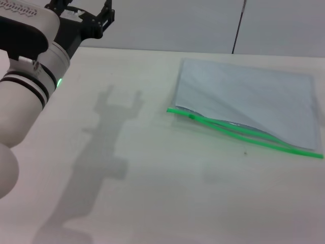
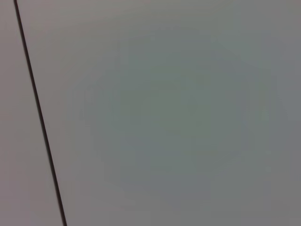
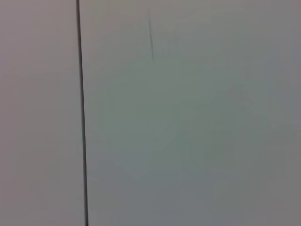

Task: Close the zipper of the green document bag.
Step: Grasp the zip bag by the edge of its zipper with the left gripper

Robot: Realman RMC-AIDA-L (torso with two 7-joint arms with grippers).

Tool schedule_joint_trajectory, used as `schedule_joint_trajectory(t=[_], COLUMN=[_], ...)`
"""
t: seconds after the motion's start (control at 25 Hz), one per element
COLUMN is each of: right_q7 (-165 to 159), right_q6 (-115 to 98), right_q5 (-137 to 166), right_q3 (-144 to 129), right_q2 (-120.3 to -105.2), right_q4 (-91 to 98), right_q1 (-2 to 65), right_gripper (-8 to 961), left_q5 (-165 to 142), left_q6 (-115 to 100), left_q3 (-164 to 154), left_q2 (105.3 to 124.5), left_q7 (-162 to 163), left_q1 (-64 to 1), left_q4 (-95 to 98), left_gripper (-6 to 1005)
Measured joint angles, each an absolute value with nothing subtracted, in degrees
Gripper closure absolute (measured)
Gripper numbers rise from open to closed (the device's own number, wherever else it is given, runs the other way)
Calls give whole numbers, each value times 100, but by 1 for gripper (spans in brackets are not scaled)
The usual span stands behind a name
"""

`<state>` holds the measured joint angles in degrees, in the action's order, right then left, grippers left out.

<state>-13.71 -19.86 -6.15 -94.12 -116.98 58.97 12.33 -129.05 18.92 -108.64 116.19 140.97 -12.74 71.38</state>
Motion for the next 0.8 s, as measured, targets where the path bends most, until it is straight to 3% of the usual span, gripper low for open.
schedule_joint_trajectory(t=[0.8], right_q7=[-1371], right_q6=[-1986], right_q5=[-615], right_q3=[-9403], right_q2=[-11698], right_q4=[5892], right_q1=[1286], right_gripper=[123], left_q5=[-12924], left_q6=[1186], left_q3=[-10819], left_q2=[11583], left_q7=[14097], left_q1=[-1516], left_q4=[7155], left_gripper=[177])
